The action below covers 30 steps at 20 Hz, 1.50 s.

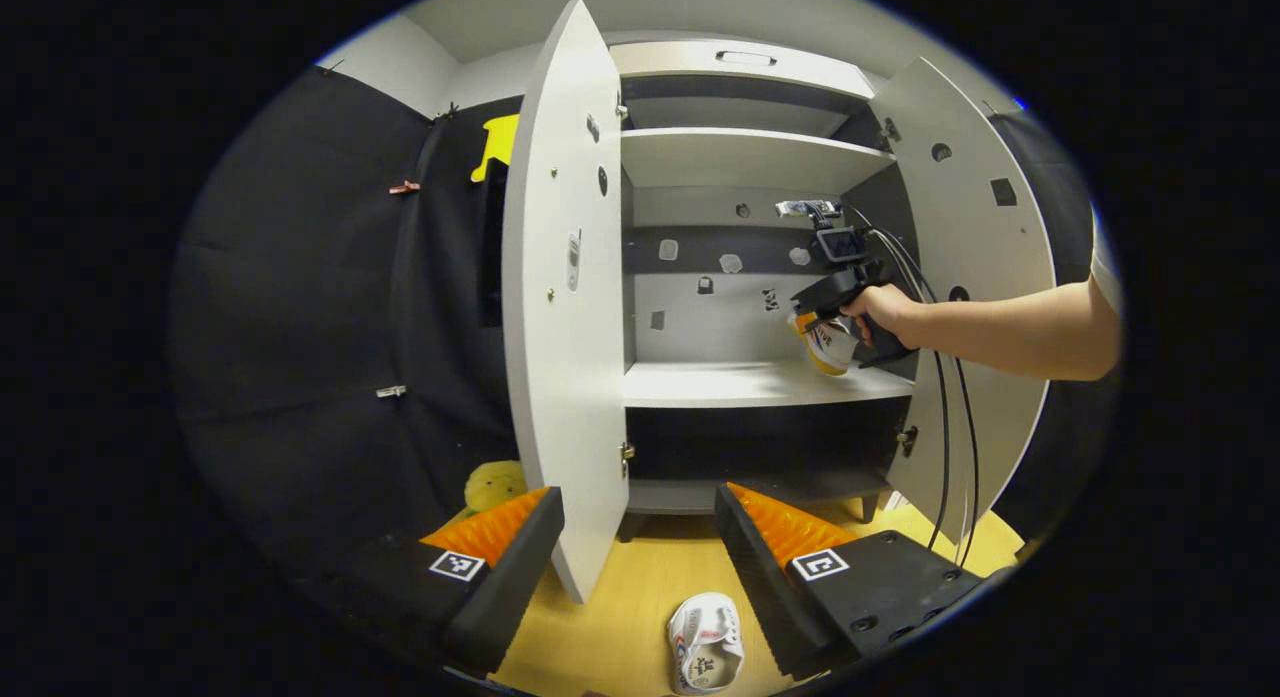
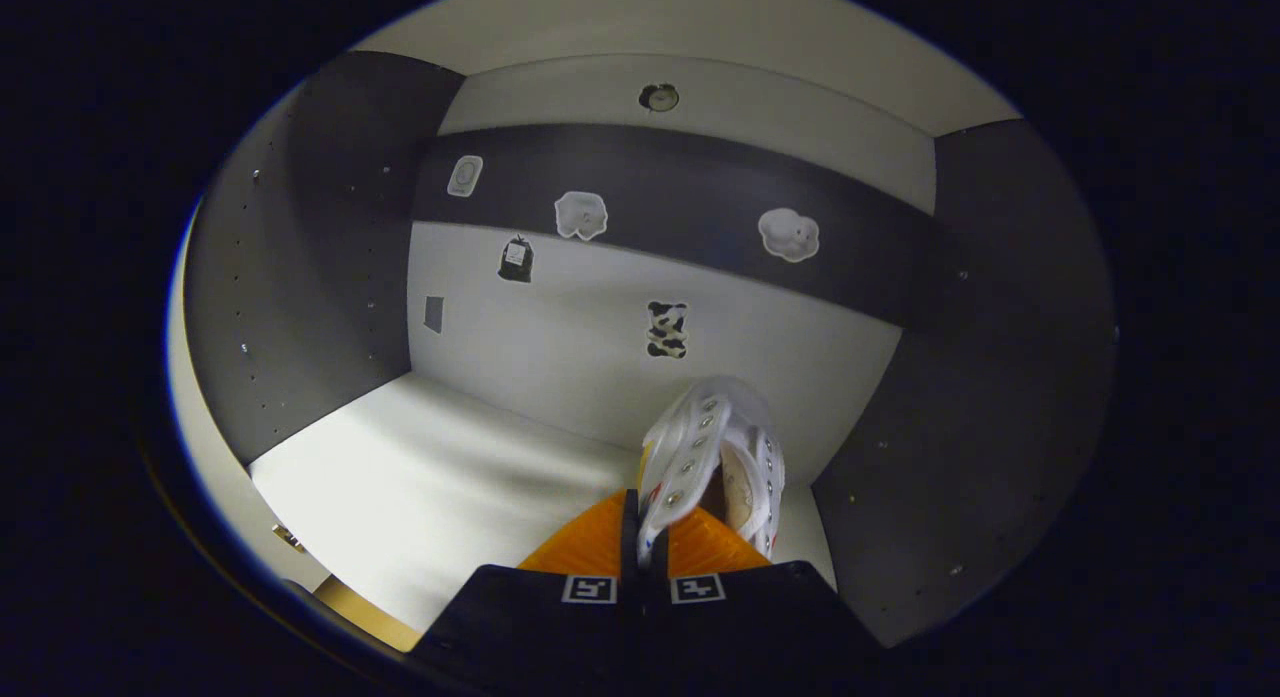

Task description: Grab one shoe with the right hand and put it into the shoe cabinet, grab the other shoe with the left hand and put it into the shoe cabinet; then close the right door with the right hand and the left door with the left hand.

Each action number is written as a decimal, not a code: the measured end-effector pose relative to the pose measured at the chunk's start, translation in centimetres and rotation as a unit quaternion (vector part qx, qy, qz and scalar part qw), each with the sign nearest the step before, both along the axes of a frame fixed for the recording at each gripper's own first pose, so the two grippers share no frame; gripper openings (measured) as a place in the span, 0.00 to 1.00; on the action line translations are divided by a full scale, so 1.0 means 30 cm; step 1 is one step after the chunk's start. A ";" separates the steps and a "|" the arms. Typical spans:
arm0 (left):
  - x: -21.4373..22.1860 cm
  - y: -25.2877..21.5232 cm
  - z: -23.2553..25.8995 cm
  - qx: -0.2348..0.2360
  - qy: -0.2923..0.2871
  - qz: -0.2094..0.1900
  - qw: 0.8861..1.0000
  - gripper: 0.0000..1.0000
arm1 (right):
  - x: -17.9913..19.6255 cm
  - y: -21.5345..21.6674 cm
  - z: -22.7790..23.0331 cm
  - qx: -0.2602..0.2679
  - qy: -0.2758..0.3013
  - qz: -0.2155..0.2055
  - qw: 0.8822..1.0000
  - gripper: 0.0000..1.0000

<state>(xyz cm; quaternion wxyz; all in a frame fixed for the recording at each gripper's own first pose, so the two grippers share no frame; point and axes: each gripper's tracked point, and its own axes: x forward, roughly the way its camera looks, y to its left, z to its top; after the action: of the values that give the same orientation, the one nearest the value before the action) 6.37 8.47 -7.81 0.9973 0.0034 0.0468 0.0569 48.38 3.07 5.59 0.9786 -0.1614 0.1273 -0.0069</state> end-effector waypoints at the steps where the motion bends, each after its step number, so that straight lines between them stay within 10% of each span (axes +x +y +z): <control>1: -0.004 0.011 -0.005 -0.007 0.002 0.008 1.000 0.95 | 0.014 0.011 -0.027 -0.005 0.012 0.004 1.000 0.05; 14: -0.099 0.086 -0.013 -0.022 0.002 0.053 0.998 0.95 | 0.025 0.073 -0.132 0.047 0.067 -0.047 0.996 0.16; 21: -0.137 0.080 -0.046 -0.028 0.008 0.022 0.999 0.95 | -0.190 0.177 -0.013 0.071 0.013 -0.003 0.997 0.98; 30: -0.190 0.062 -0.124 -0.029 0.031 -0.044 0.998 0.95 | -0.587 0.233 0.048 0.141 -0.094 0.018 0.985 0.98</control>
<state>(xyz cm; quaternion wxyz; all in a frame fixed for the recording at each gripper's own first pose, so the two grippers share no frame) 0.66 10.33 -11.52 0.9966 -0.0217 0.0789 0.0114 30.78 10.05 7.04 0.9992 -0.0226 0.0314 0.0136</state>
